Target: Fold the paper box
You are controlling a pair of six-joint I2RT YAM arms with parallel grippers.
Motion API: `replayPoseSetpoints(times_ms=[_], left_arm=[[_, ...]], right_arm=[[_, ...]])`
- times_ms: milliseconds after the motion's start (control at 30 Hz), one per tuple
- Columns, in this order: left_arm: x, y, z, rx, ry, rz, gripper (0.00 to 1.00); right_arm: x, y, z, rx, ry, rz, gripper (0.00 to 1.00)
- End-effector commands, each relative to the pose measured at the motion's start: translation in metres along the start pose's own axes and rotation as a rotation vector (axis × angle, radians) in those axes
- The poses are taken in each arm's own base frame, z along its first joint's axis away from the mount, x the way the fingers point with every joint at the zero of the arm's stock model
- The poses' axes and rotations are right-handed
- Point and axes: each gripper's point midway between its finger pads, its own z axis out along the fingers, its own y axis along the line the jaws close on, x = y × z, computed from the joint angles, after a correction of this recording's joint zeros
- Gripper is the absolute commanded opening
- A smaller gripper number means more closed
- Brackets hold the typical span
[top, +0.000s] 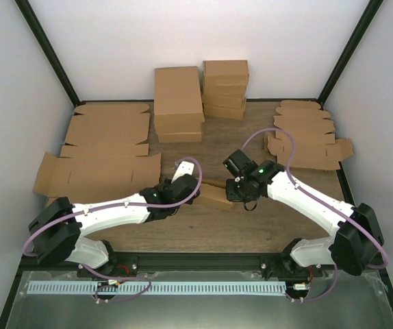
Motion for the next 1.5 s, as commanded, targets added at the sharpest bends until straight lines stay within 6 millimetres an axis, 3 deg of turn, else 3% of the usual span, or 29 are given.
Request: replayPoseSetpoints(times_ms=[0,367,500,1200,1467], left_arm=[[0.0,-0.027,-0.004,0.089,0.014,0.01,0.05],[-0.002,-0.03,-0.006,0.095,0.009,0.013,0.05],[-0.001,-0.031,-0.005,0.094,0.011,0.018,0.05],[0.003,-0.048,-0.003,0.118,0.015,0.042,0.05],[0.005,-0.055,-0.004,0.136,0.015,0.042,0.05]], right_arm=[[-0.026,0.036,-0.014,-0.136,-0.064,0.035,0.12],[-0.028,0.041,-0.018,-0.166,-0.074,0.06,0.14],[-0.029,0.042,-0.019,-0.174,-0.078,0.073,0.01],[-0.03,0.052,-0.016,-0.204,-0.027,0.172,0.01],[-0.034,0.064,-0.014,-0.258,-0.011,0.212,0.01]])
